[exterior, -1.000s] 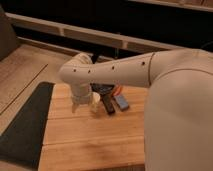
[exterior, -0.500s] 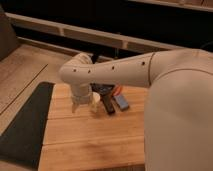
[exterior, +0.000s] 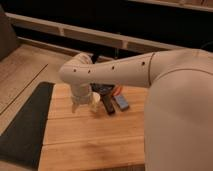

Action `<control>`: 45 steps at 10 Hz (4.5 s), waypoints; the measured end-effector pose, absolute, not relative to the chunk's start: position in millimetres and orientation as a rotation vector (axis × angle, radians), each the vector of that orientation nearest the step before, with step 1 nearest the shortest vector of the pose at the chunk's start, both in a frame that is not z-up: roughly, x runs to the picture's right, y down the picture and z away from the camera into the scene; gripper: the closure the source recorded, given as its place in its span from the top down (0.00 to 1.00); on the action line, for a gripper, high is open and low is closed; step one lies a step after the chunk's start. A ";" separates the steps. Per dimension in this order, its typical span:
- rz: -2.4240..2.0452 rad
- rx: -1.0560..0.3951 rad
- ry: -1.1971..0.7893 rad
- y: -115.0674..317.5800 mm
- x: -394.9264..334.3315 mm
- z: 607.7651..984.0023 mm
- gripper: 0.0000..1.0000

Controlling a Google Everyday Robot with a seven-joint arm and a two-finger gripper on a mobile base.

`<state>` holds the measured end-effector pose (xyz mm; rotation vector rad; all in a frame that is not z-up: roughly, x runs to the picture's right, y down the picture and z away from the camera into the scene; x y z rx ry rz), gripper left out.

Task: Place the pepper on the white sponge

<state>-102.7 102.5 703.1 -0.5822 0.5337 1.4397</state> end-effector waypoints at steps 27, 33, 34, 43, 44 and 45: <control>1.680 -0.010 0.377 -41.5 226.5 819.5 0.65; 1.715 -0.100 0.379 -36.2 232.5 914.9 0.65; 1.730 -0.120 0.353 -39.1 229.6 924.9 0.65; 1.739 -0.199 0.345 -34.5 212.5 946.7 0.65; 1.729 -0.234 0.334 -33.7 202.0 953.0 0.65; 1.717 -0.258 0.326 -34.0 195.1 958.0 0.65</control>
